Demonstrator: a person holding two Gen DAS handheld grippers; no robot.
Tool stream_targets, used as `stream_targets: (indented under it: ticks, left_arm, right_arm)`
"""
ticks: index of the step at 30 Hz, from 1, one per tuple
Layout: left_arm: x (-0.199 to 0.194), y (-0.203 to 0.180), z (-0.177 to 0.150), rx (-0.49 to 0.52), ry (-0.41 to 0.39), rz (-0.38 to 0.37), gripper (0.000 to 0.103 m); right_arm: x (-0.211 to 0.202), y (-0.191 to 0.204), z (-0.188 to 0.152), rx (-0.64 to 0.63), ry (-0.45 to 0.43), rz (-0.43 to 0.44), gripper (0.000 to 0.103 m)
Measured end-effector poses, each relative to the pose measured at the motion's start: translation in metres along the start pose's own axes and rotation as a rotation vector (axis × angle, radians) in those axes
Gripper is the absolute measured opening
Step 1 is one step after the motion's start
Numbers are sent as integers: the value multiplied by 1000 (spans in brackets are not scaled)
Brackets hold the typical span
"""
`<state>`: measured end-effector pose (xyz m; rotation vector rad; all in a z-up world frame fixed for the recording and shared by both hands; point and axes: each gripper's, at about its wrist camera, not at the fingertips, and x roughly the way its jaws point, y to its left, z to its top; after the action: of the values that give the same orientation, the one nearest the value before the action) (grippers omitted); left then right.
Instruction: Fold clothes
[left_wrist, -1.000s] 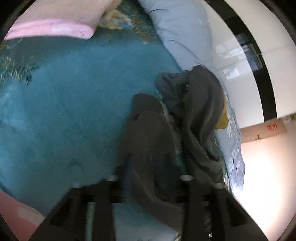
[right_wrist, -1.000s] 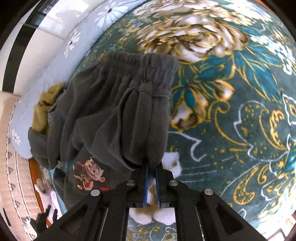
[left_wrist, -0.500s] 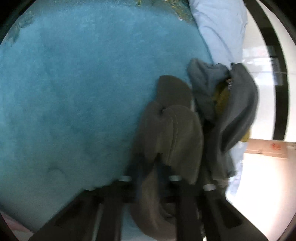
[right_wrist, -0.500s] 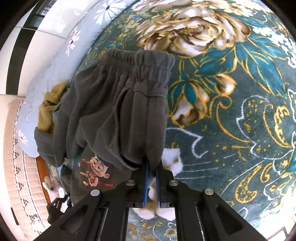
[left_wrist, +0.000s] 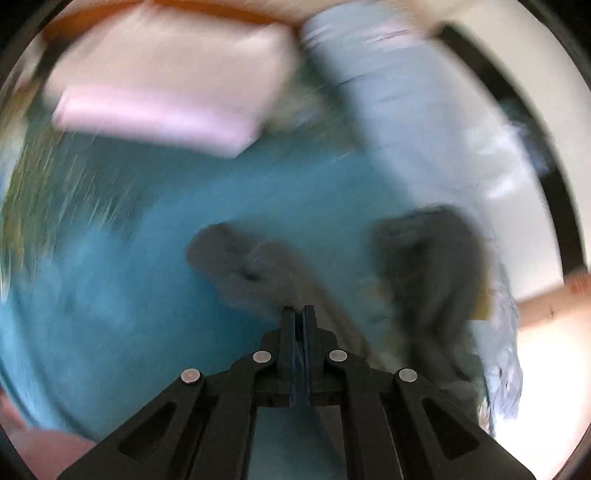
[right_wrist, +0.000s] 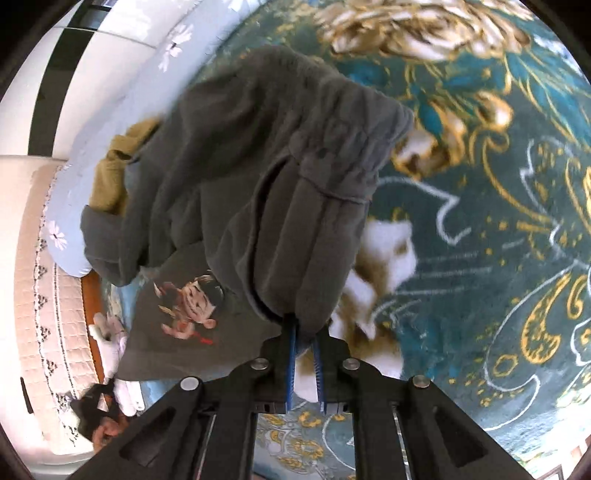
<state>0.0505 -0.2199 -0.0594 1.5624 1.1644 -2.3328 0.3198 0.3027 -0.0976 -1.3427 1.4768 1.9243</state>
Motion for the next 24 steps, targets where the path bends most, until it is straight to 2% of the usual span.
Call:
stream_targets:
  ticks: [1,2,3,5,10,13,16,18,19,20,22,24]
  left_arm:
    - [1,9,3,-62,12,-27,3]
    - [-1,10,5,-66,8,-28,3]
    - [-4,10,5,-51,2,-17,3]
    - [-7,16,2,-33,16,3,3]
    - [-1,29,10,-108,41,-21,3]
    - [0,31,13,-129,46,-39,3]
    - [3,35,14,-144,61,-45,5]
    - [4,39,15,-161,74,-49,11]
    - [5,41,15,-169,80,-51,15]
    - [6,42,15,-173,85,-54,17]
    - [6,43,16,-175,93,-61,17]
    - [4,43,16,-171,98,-73,17]
  right_arm:
    - [-2,-2,0,-2,-3,-5,17]
    - [-7,-4,0,2,-16,5,24]
    - [-13,-7,1,9,-35,21,39]
    - [-24,-12,3,26,-71,53,54]
    - [-33,-25,15,96,-160,75,59]
    - [-25,-41,24,216,-171,100,59]
    - [-12,-52,29,345,-162,77,52]
    - [-14,-52,33,376,-158,72,28]
    - [-18,-47,35,365,-159,65,26]
    - [-21,-41,37,355,-161,58,16]
    - [-28,-30,41,333,-163,43,12]
    - [-50,-1,46,181,-185,67,10]
